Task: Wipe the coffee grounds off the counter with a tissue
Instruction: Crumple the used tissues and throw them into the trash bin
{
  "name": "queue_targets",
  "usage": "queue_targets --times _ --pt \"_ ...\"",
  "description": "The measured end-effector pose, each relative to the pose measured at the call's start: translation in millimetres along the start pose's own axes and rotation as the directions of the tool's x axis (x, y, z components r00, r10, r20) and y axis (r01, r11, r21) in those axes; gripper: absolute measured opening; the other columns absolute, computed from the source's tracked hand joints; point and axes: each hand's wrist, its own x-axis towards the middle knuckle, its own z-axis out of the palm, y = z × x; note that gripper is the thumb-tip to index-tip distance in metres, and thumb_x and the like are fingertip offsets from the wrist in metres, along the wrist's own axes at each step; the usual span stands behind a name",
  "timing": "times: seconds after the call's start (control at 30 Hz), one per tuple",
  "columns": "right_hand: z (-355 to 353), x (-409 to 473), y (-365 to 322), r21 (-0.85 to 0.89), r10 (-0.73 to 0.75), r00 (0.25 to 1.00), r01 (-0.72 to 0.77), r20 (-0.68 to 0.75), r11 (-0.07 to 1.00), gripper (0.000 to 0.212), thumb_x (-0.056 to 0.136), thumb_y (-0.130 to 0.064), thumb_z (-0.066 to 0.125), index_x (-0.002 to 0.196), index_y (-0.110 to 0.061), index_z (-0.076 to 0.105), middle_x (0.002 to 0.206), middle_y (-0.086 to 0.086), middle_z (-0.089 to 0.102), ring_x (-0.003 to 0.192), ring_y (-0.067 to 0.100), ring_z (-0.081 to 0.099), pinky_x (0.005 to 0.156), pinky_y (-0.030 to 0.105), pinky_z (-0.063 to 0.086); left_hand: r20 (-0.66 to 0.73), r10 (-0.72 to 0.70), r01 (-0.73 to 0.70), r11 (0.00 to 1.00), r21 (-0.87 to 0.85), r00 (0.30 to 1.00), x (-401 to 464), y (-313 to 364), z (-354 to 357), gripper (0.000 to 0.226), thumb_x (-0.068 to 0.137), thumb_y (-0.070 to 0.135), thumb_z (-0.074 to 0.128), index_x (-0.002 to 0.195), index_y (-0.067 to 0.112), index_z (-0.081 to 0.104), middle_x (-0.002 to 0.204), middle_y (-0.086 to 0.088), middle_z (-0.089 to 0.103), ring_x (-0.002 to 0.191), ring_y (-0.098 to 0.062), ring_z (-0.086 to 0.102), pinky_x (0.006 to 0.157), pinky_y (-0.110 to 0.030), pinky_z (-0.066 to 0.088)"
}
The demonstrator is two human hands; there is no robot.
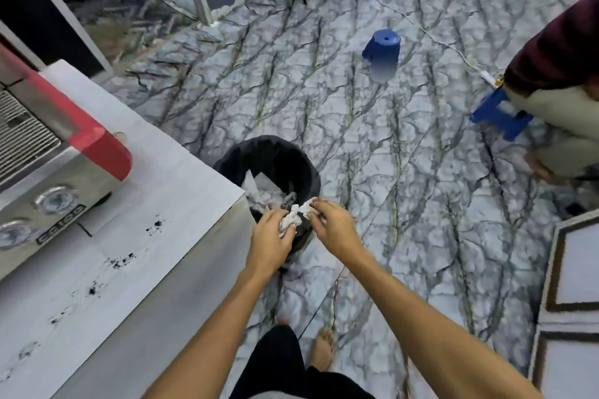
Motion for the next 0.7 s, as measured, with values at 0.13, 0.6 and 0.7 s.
queue_targets --times 0.13,0.6,0.7 --pt "8 43 23 0.016 0.009 0.994 -0.011 0.106 1.0 0.026 0.091 -0.014 0.062 0.114 -0.002 0.066 0.115 0.011 0.066 0.104 0.022 0.062 0.091 0.021 0.043 -0.044 -0.088 0.086 0.996 -0.033 0.995 38 -3 17 0.021 0.093 0.023 0.061 0.113 0.018 0.066 0.106 0.006 0.063 0.098 -0.011 0.055 0.08 -0.02 0.038" --pt "55 179 78 -0.026 0.04 0.947 -0.034 0.318 0.999 0.027 0.092 -0.014 0.062 0.116 -0.001 0.064 0.114 0.013 0.065 0.1 0.025 0.064 0.087 0.024 0.046 -0.123 -0.378 0.367 0.924 -0.107 0.918 156 -44 48 0.029 0.091 0.014 0.064 0.119 0.007 0.065 0.115 -0.007 0.065 0.104 -0.024 0.06 0.083 -0.016 0.034" --pt "76 204 96 0.008 0.016 0.928 -0.02 0.372 1.0 0.027 0.092 -0.014 0.061 0.115 -0.002 0.065 0.115 0.013 0.065 0.101 0.026 0.064 0.09 0.032 0.051 -0.125 -0.464 0.449 0.884 -0.132 0.877 174 -60 61 0.033 0.092 0.017 0.065 0.124 0.007 0.064 0.121 -0.009 0.063 0.111 -0.025 0.059 0.089 -0.018 0.034"
